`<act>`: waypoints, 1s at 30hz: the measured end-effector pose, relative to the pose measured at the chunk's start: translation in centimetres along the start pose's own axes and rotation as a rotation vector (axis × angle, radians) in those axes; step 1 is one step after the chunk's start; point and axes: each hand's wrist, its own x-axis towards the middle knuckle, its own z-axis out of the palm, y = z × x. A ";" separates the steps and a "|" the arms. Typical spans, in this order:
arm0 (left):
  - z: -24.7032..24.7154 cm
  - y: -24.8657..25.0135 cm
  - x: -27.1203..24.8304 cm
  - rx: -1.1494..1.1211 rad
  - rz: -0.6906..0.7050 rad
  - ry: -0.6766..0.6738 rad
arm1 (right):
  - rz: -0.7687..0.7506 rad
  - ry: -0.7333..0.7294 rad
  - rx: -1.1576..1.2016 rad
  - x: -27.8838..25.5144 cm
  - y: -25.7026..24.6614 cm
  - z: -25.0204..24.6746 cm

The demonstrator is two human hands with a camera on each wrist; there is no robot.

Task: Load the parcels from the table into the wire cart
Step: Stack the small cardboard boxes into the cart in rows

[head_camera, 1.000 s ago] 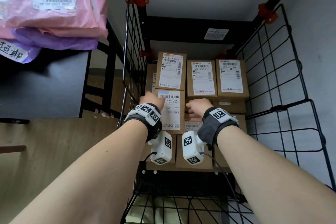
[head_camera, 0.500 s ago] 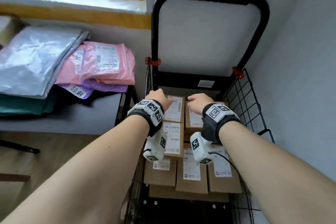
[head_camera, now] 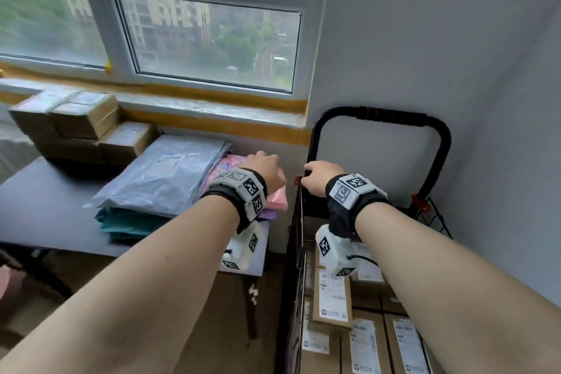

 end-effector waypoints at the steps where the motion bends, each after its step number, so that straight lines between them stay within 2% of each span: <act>1: -0.9 -1.5 -0.7 0.023 -0.005 0.018 | -0.014 0.000 -0.014 -0.2 -1.8 -0.2; 8: -5.9 -12.8 -5.7 0.106 -0.054 0.120 | -0.100 0.044 -0.088 -1.6 -15.4 0.2; 18: -9.9 -28.9 -12.1 0.194 -0.181 0.134 | -0.224 0.079 -0.111 -2.1 -32.7 2.9; 23: -10.7 -34.4 -12.8 0.192 -0.242 0.105 | -0.259 0.073 -0.134 -1.7 -38.7 4.0; 30: -10.2 -40.8 -10.3 0.187 -0.293 0.102 | -0.287 0.033 -0.163 3.5 -43.9 6.0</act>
